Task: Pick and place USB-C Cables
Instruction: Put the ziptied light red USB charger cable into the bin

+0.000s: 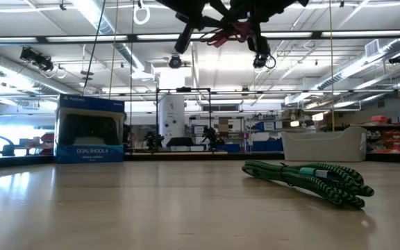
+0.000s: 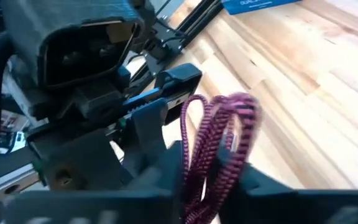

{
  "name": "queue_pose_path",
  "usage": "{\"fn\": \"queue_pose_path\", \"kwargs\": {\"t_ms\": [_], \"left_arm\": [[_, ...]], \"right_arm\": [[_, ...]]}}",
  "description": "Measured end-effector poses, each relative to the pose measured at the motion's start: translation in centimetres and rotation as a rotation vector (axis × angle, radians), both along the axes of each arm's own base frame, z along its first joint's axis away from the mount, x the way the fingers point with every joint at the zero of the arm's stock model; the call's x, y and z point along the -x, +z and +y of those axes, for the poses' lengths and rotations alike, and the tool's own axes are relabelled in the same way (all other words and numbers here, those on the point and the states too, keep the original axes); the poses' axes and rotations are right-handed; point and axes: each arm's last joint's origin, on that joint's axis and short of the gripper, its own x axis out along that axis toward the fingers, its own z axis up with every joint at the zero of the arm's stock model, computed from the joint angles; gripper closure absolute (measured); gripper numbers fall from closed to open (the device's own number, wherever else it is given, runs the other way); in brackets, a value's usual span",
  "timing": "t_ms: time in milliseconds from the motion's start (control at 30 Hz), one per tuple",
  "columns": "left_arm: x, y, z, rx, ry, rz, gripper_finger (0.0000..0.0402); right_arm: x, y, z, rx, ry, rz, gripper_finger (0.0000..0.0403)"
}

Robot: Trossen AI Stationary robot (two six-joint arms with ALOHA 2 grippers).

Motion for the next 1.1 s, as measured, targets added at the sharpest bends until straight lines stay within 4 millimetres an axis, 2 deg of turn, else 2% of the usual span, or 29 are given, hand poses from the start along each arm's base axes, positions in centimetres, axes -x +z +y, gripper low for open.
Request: {"fn": "queue_pose_path", "kwargs": {"t_ms": [67, 100, 333, 633, 733, 967, 1100], "left_arm": [[0.0, 0.0, -0.2, -0.001, -0.004, 0.001, 0.0367], [0.0, 0.0, -0.2, -0.001, -0.005, 0.001, 0.0363], [0.3, 0.4, -0.2, -0.010, -0.021, 0.002, 0.0304], [3.5, 2.8, -0.3, -0.069, -0.060, 0.072, 0.0239], [4.8, 4.1, -0.2, -0.093, -0.062, 0.051, 0.0231], [7.3, 5.1, -0.3, -0.146, -0.083, 0.130, 0.0230], [8.3, 5.9, -0.3, -0.215, -0.103, 0.120, 0.0230]], "right_arm": [[0.0, 0.0, 0.0, 0.003, 0.003, -0.005, 0.0378], [0.0, 0.0, 0.0, 0.004, 0.005, -0.006, 0.0386], [0.0, 0.0, -0.2, 0.013, -0.017, 0.005, 0.0390], [1.1, -1.2, -1.2, 0.064, -0.063, 0.144, 0.0391], [1.3, -1.4, -1.2, 0.078, -0.072, 0.173, 0.0391], [2.0, -1.9, -1.7, 0.129, -0.123, 0.269, 0.0391], [2.7, -2.4, -1.8, 0.169, -0.140, 0.370, 0.0391]]}}
